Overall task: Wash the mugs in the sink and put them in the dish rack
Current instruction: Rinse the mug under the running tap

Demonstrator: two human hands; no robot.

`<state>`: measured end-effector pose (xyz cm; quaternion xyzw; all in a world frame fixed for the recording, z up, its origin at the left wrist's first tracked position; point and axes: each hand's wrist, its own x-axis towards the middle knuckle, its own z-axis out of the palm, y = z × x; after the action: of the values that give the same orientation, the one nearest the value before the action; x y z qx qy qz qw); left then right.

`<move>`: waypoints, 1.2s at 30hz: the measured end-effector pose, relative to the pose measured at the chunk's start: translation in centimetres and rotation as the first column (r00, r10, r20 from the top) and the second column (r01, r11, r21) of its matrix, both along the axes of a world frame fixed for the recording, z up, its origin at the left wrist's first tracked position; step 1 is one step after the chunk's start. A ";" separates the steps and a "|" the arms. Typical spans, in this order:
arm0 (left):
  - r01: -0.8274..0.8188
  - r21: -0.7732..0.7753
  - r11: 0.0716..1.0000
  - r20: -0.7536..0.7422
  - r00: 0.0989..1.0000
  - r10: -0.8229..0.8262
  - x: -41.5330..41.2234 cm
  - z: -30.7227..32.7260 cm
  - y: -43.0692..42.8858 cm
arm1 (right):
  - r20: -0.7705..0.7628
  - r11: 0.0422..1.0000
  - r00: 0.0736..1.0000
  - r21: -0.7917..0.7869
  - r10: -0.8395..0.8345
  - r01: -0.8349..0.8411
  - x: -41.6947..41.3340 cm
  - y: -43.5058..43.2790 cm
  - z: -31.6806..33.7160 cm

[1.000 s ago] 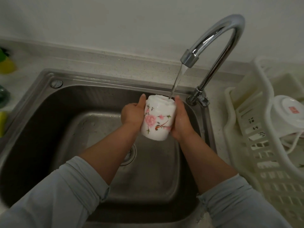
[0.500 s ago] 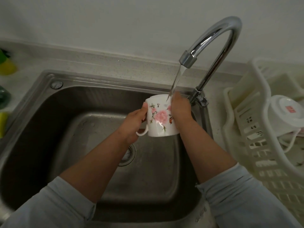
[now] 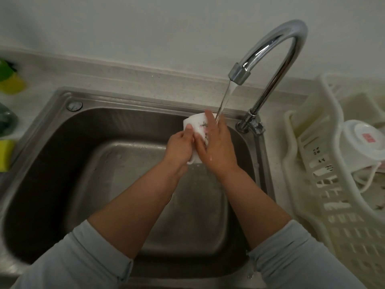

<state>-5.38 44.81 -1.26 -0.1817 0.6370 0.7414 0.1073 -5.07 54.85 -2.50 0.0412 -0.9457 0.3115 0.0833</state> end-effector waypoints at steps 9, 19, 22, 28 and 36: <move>0.022 -0.100 0.995 -0.056 0.998 -0.028 0.7 1.2 0.0 | 0.092 0.929 0.986 -0.331 -0.142 0.165 2.4 0.6 -1.3; 0.214 -0.263 0.941 -0.207 0.940 -0.271 2.5 1.2 -3.0 | 0.504 0.487 0.857 -0.779 0.109 0.396 -0.6 0.5 2.0; 0.286 -0.289 0.914 -0.258 0.896 -0.362 2.0 1.1 -3.4 | 0.577 0.294 0.738 -0.815 0.350 0.499 -0.5 2.7 2.8; 0.322 -0.540 0.777 -0.467 0.654 -0.595 0.1 0.7 -2.5 | 0.604 0.319 0.550 -0.786 0.577 0.529 1.0 7.0 2.6; 0.485 -0.594 0.642 -0.139 0.724 -0.676 0.2 1.2 -0.3 | 0.503 0.171 0.753 -0.861 0.424 0.479 3.6 7.3 0.9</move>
<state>-5.19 44.54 -0.04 0.1491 0.8440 0.4844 0.1755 -1.46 62.17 -1.57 -0.1539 -0.4725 0.8333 -0.2423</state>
